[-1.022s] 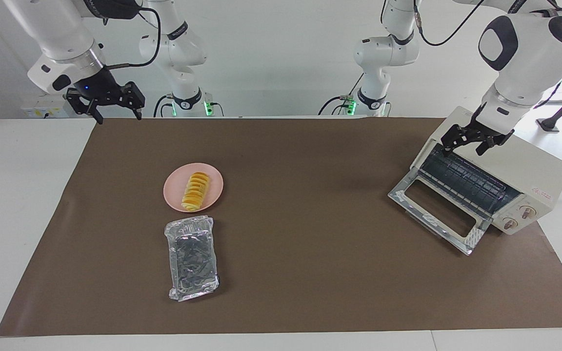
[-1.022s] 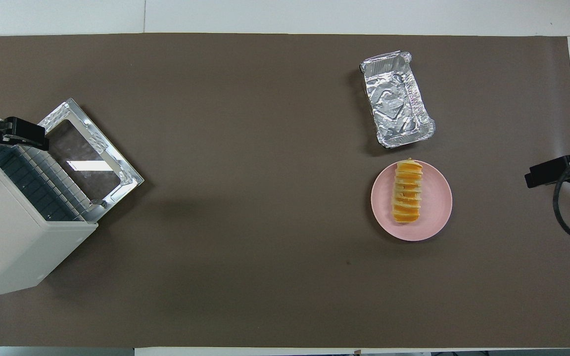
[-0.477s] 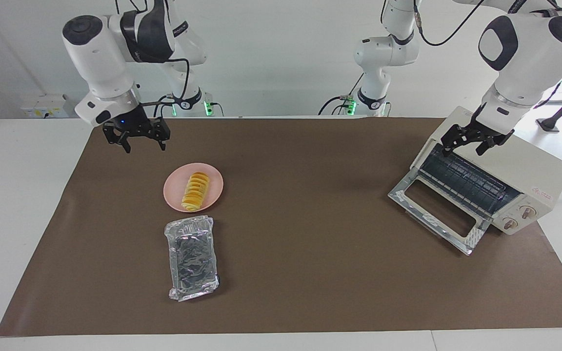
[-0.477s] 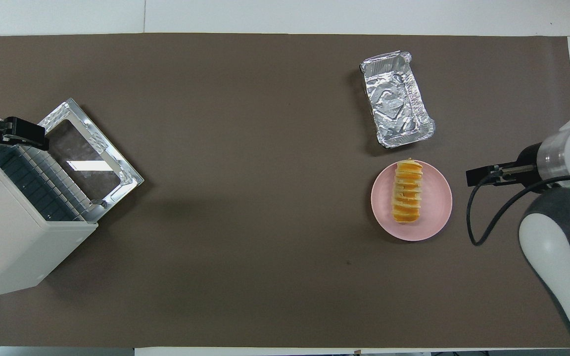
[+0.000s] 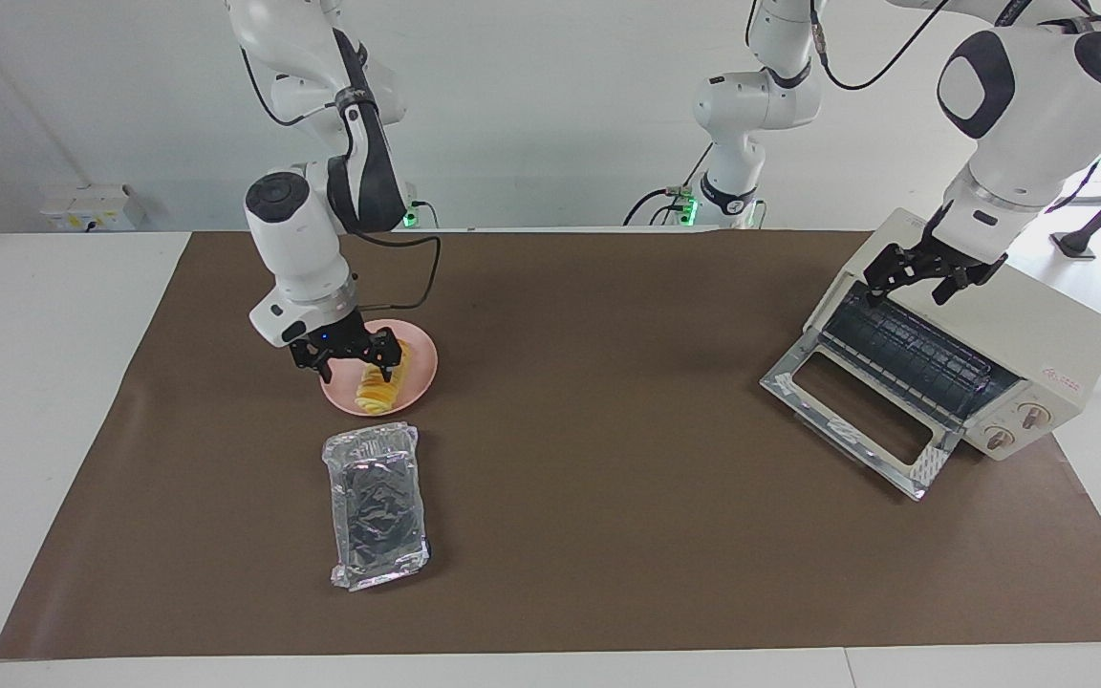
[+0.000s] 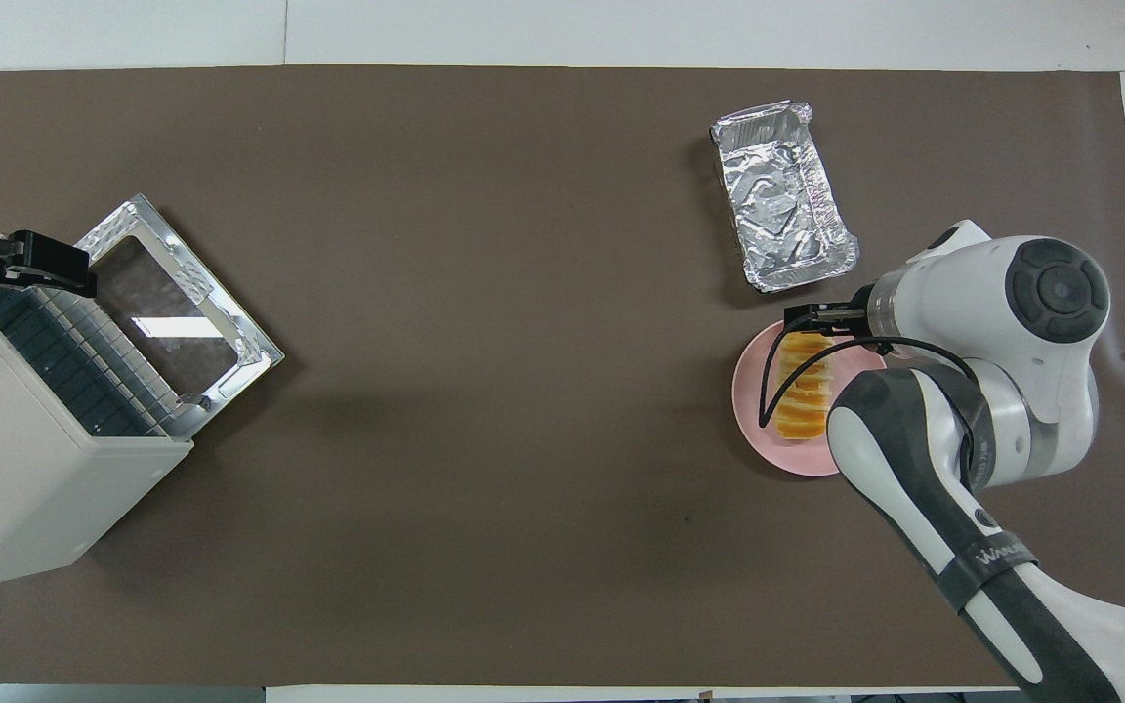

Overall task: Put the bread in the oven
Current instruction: 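Reach the right gripper to the pink plate and grasp the bread slices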

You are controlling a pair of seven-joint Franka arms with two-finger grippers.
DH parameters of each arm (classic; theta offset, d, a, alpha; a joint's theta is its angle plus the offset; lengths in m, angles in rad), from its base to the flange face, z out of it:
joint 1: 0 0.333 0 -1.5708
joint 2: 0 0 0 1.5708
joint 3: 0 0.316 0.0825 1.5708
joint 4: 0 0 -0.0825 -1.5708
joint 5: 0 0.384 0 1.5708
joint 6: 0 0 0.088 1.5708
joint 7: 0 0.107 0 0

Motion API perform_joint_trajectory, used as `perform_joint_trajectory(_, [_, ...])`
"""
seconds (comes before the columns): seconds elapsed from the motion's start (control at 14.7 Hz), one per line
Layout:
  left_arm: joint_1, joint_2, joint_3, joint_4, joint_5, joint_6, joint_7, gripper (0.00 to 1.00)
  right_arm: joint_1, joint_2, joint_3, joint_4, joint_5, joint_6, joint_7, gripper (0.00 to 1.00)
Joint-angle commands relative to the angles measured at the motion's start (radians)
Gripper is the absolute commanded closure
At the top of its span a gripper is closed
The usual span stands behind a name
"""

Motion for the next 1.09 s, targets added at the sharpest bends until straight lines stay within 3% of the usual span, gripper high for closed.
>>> perform_joint_trajectory(0.0, [-0.003,-0.010,0.004,-0.005,0.014,-0.002,0.004,0.00,0.014,-0.032,0.003,-0.093,-0.010,0.091,0.024,0.00])
perform_joint_trajectory(0.75, [-0.003,-0.010,0.004,-0.005,0.014,-0.002,0.004,0.00,0.051,-0.043,0.002,-0.195,-0.020,0.167,0.018,0.00])
perform_joint_trajectory(0.82, [-0.003,-0.010,0.004,-0.005,0.014,-0.002,0.004,0.00,0.050,-0.043,0.002,-0.196,-0.024,0.168,0.017,0.11])
perform_joint_trajectory(0.95, [-0.003,-0.010,0.004,-0.005,0.014,-0.002,0.004,0.00,0.047,-0.043,0.002,-0.196,-0.026,0.171,0.017,0.51])
perform_joint_trajectory(1.02, [-0.003,-0.010,0.004,-0.005,0.014,-0.002,0.004,0.00,0.045,-0.043,0.002,-0.196,-0.026,0.172,0.017,0.79])
